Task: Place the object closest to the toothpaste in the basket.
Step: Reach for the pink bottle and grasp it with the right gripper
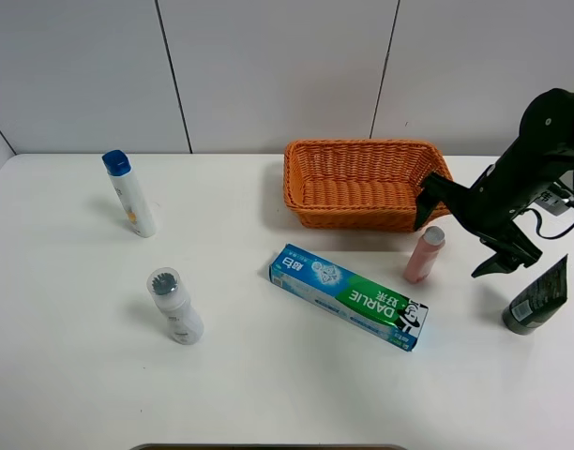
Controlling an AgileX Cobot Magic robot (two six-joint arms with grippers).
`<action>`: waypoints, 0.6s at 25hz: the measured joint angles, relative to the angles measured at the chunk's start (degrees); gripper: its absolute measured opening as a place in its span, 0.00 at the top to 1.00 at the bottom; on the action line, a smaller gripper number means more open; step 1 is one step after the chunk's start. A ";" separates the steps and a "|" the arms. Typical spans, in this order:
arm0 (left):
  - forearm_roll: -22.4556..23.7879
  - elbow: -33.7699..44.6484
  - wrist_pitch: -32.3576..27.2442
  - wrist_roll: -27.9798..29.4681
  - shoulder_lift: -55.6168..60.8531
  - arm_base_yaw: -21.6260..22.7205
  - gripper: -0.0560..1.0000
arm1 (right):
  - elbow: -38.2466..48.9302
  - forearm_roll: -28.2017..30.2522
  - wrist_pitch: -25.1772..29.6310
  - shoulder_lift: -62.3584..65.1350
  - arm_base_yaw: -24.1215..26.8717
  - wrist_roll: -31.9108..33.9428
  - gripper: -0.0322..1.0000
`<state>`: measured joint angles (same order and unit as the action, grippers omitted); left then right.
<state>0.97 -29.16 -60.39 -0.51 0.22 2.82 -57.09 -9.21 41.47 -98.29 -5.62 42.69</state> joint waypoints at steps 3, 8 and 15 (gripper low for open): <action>0.00 0.00 0.00 0.00 0.00 0.00 0.06 | 0.00 0.00 -1.36 -1.10 0.00 -0.12 0.01; 0.05 0.00 0.00 0.00 0.00 0.00 0.06 | 0.00 0.00 -2.96 -2.76 0.00 -0.12 0.01; 0.05 0.00 0.00 0.00 0.00 0.00 0.06 | 0.00 0.00 -4.69 -5.98 0.00 -1.58 0.01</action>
<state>1.03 -29.16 -60.39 -0.51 0.22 2.82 -57.09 -9.21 36.78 -104.27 -5.62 41.11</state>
